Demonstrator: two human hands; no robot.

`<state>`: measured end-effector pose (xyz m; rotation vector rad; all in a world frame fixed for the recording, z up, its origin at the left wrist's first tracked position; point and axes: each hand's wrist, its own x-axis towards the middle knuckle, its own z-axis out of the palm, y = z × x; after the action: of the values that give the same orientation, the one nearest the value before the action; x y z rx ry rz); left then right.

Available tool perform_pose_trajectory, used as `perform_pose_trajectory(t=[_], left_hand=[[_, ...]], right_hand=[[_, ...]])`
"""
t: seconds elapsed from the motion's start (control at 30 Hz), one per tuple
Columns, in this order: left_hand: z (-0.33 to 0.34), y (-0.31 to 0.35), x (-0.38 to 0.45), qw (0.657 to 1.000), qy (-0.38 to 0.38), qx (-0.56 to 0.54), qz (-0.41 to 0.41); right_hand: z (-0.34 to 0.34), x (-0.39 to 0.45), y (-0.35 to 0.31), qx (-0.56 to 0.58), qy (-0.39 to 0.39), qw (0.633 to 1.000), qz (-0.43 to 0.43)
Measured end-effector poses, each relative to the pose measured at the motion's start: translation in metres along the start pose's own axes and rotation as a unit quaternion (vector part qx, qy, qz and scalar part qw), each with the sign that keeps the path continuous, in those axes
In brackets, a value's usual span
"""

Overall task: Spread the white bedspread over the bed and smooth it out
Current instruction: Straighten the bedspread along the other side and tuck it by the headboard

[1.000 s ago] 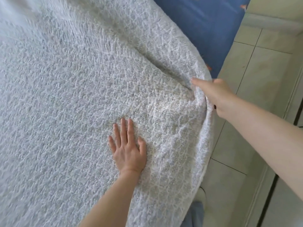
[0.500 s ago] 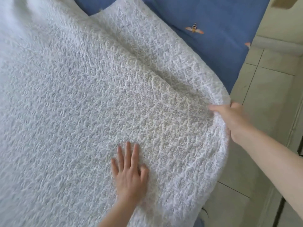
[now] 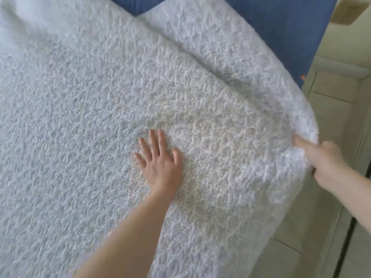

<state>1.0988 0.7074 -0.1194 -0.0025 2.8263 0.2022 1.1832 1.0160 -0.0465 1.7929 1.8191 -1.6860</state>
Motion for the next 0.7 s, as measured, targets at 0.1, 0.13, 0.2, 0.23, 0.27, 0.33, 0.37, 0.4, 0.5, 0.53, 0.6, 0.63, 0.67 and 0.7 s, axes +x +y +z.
perform_pose_trajectory(t=[0.1, 0.13, 0.2, 0.23, 0.27, 0.33, 0.37, 0.4, 0.5, 0.53, 0.6, 0.63, 0.67, 0.7], left_hand=[[0.001, -0.001, 0.000, 1.000, 0.006, 0.004, -0.006], [0.001, -0.001, 0.000, 1.000, 0.009, 0.007, -0.004], [0.002, 0.000, 0.000, 1.000, 0.013, 0.016, 0.001], [0.002, 0.000, 0.000, 1.000, 0.014, 0.020, 0.000], [0.002, -0.001, 0.000, 1.000, 0.014, 0.021, -0.003], [0.002, -0.001, 0.002, 1.000, 0.011, 0.028, -0.005], [0.002, -0.002, 0.002, 1.000, 0.011, 0.028, -0.005], [0.001, -0.002, 0.002, 1.000, 0.013, 0.024, -0.006], [0.000, 0.000, -0.001, 0.999, 0.007, 0.033, -0.001], [0.000, 0.000, 0.000, 0.999, 0.007, 0.037, -0.005], [-0.001, 0.000, 0.000, 0.999, 0.001, 0.036, -0.011], [-0.001, 0.000, -0.001, 0.999, 0.001, 0.034, -0.013], [-0.001, 0.000, 0.000, 0.999, -0.002, 0.032, -0.018], [-0.001, 0.002, 0.001, 0.999, -0.007, 0.023, -0.030]], right_hand=[[0.018, 0.018, -0.029, 0.005, -0.087, 0.996, 0.018], [0.026, 0.022, -0.043, 0.013, -0.119, 0.993, 0.008], [0.047, 0.023, -0.070, 0.021, -0.183, 0.983, -0.011], [0.058, 0.023, -0.079, 0.015, -0.196, 0.980, -0.023], [0.064, 0.024, -0.085, 0.008, -0.192, 0.981, -0.039], [0.061, 0.037, -0.086, 0.046, -0.130, 0.988, -0.075], [0.055, 0.044, -0.082, 0.064, -0.091, 0.991, -0.078], [0.048, 0.046, -0.076, 0.050, -0.051, 0.995, -0.068], [0.038, 0.054, -0.049, -0.012, 0.027, 0.998, -0.047], [0.042, 0.055, -0.048, -0.010, 0.014, 0.999, -0.043], [0.041, 0.055, -0.066, 0.022, -0.038, 0.999, -0.009], [0.035, 0.056, -0.081, 0.057, -0.082, 0.995, 0.018], [0.025, 0.061, -0.096, 0.107, -0.127, 0.985, 0.045], [0.017, 0.068, -0.108, 0.150, -0.149, 0.975, 0.064]])
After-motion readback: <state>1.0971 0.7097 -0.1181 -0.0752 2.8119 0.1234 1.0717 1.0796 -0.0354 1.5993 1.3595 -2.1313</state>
